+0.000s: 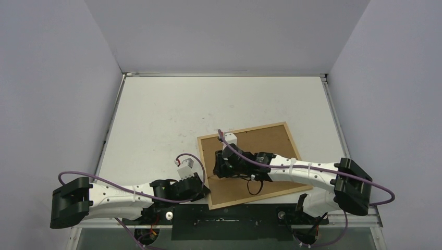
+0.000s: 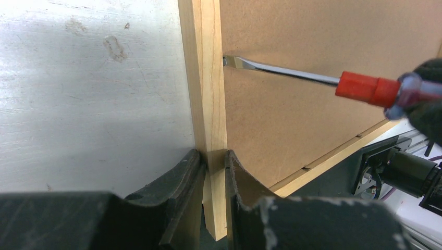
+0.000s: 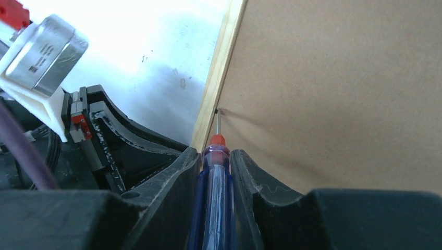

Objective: Take the photo out of the frame
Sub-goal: Release the photo frame item from the photo frame.

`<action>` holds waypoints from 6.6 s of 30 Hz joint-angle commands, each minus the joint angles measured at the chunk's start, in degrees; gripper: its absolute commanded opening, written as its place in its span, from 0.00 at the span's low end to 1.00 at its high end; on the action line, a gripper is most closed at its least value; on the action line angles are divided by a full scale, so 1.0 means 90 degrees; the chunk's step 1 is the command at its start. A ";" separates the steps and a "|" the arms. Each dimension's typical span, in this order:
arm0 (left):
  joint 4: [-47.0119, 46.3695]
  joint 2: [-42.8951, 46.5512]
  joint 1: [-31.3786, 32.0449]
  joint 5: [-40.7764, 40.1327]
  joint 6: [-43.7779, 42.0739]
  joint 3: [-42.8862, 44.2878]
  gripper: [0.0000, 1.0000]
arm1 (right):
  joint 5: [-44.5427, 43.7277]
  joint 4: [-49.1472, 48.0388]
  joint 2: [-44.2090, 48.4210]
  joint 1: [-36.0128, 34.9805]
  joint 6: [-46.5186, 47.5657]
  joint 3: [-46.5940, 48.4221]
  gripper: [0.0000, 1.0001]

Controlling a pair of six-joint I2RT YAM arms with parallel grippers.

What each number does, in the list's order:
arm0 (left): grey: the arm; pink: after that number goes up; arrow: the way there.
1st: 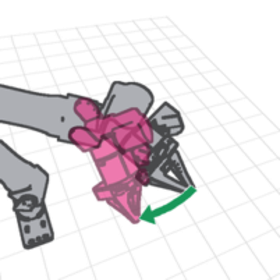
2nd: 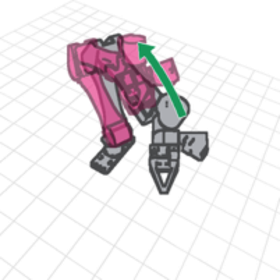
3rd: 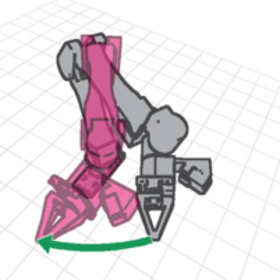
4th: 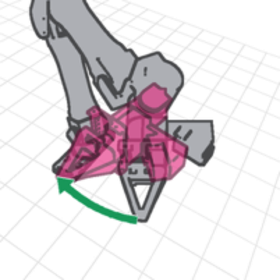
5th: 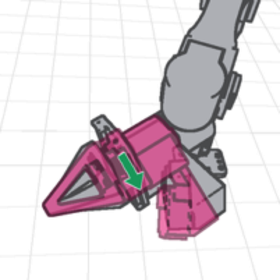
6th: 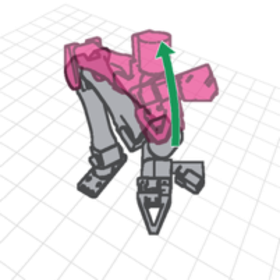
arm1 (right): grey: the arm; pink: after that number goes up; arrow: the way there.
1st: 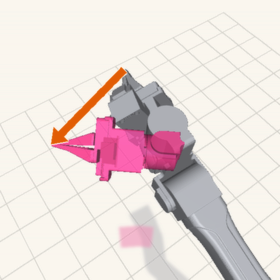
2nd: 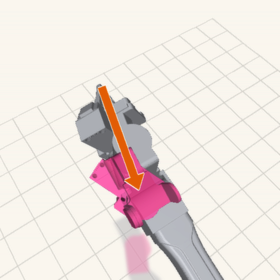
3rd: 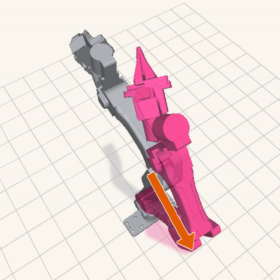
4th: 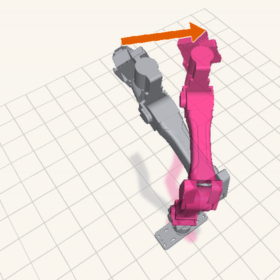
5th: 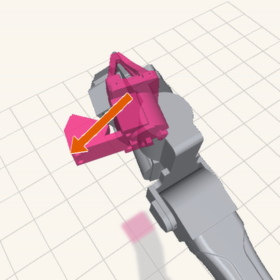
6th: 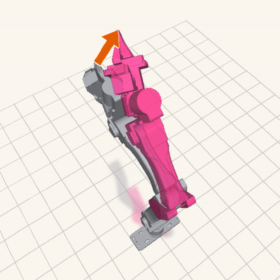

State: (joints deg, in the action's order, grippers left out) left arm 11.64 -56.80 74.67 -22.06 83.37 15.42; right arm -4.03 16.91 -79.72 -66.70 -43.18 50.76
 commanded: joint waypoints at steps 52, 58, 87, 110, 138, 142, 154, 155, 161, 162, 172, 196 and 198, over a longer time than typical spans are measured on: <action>0.1516 -0.0222 0.0013 0.0016 -0.0245 -0.0327 0.00 | 0.3816 -0.4135 0.0477 0.3338 -0.1591 -0.3285 0.00; 0.1465 -0.0261 0.0013 0.0018 -0.0245 -0.0327 0.00 | 0.4344 -0.4822 0.0015 0.3269 -0.1793 -0.3318 0.00; 0.1477 -0.0218 0.0013 0.0003 -0.0254 -0.0345 0.00 | 0.4091 -0.4605 0.0030 0.3226 -0.1555 -0.3367 0.00; 0.1485 -0.0177 0.0013 0.0019 -0.0270 -0.0355 0.00 | 0.3982 -0.5126 -0.0510 0.2771 -0.1738 -0.3272 0.00; 0.1304 -0.0340 0.0013 0.0008 -0.0236 -0.0386 0.00 | 0.1136 -0.0863 -0.0360 0.0030 0.0211 -0.0350 0.00; 0.1304 -0.0339 0.0013 0.0016 -0.0233 -0.0407 0.00 | 0.0500 -0.0359 -0.0586 -0.0415 0.0349 0.0120 0.00; 0.1352 -0.0248 0.0013 0.0001 -0.0177 -0.0458 0.00 | -0.0517 0.0138 -0.0866 -0.1227 0.0437 0.0907 0.00; 0.1369 -0.0227 0.0013 -0.0006 -0.0165 -0.0454 0.00 | -0.0519 0.0129 -0.0844 -0.1223 0.0441 0.0907 0.00; 0.1437 -0.0102 0.0013 -0.0047 -0.0134 -0.0435 0.00 | -0.0032 -0.0247 -0.0378 -0.0799 0.0229 0.0491 0.00; 0.1427 -0.0062 0.0013 -0.0056 -0.0128 -0.0437 0.00 | 0.0139 -0.0394 -0.0220 -0.0603 0.0147 0.0329 0.00; 0.1238 0.0655 0.0013 -0.0235 -0.0003 -0.0573 0.32 | 0.1337 -0.1162 0.1013 0.0790 -0.0375 -0.1000 0.00; 0.2553 -0.2014 0.0021 -0.0153 0.1226 0.1344 0.41 | 0.1512 -0.1120 0.2159 0.2194 -0.0868 -0.1844 0.00; 0.2655 -0.2203 0.0023 -0.0121 0.1225 0.1418 0.38 | 0.1471 -0.1063 0.2234 0.2214 -0.0858 -0.1849 0.00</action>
State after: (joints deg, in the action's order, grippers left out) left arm 25.67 -71.02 74.67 -25.06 93.91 29.58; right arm 10.07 8.40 -62.15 -47.24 -50.41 33.93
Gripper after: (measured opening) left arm 0.400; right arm 0.261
